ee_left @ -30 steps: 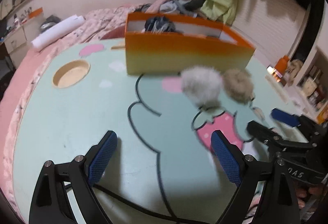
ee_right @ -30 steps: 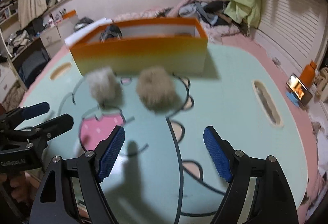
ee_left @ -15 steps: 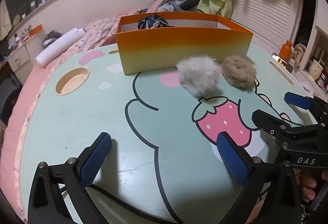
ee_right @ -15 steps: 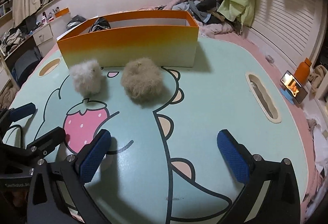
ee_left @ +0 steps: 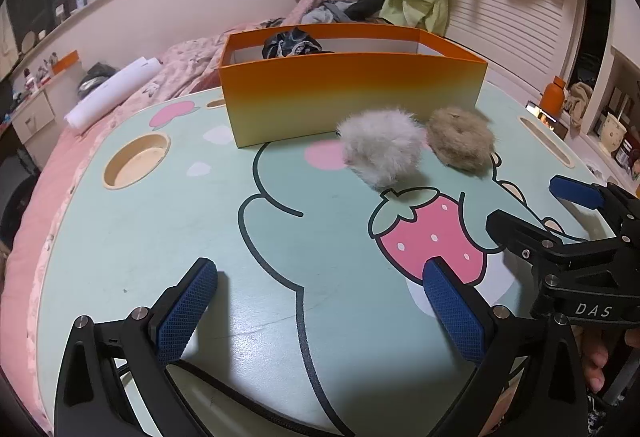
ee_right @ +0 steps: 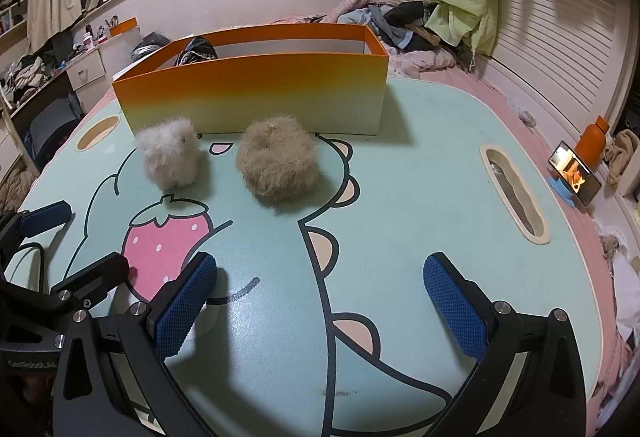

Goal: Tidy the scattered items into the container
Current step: 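Withdraw both open grippers from the box toward the two fluffy pompoms, then grasp the white fluffy pompom with the left gripper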

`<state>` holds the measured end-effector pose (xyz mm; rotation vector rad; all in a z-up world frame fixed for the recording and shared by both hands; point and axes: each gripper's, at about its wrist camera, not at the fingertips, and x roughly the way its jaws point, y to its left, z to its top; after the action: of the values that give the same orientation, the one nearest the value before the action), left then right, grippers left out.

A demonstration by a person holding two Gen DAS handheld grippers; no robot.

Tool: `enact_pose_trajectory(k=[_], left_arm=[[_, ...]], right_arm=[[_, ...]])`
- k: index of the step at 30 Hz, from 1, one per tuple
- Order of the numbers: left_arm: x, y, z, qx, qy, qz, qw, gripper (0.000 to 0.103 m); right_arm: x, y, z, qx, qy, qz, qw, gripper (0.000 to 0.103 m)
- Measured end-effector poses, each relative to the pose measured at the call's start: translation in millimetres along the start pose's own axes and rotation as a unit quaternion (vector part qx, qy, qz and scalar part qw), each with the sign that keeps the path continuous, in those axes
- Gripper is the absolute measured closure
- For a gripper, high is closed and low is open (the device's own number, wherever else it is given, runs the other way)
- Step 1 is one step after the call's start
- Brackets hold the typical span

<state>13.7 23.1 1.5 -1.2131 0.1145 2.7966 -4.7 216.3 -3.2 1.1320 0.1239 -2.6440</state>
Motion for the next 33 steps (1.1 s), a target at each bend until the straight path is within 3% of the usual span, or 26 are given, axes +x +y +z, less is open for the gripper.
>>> enact_pose_trajectory(k=[11, 18, 21, 29, 33], left_arm=[[0, 0, 0, -0.002, -0.001, 0.000, 1.0000, 0.001], [-5, 18, 2, -0.049, -0.015, -0.035, 0.9981, 0.001], [-3, 17, 10, -0.046, -0.004, -0.028, 0.9985, 0.001], [2, 1, 45, -0.024, -0.028, -0.016, 0.9992, 0.001], [15, -10, 63, -0.017, -0.026, -0.039, 0.9988, 0.001]], right_arm=[[0, 0, 0, 0.000, 0.000, 0.000, 1.000, 0.000], [-1, 1, -1, 0.000, -0.001, 0.000, 1.000, 0.000], [-1, 0, 1, 0.001, 0.000, 0.002, 1.000, 0.000], [0, 0, 1, 0.001, -0.001, 0.002, 1.000, 0.000], [0, 0, 1, 0.001, -0.001, 0.002, 1.000, 0.000]])
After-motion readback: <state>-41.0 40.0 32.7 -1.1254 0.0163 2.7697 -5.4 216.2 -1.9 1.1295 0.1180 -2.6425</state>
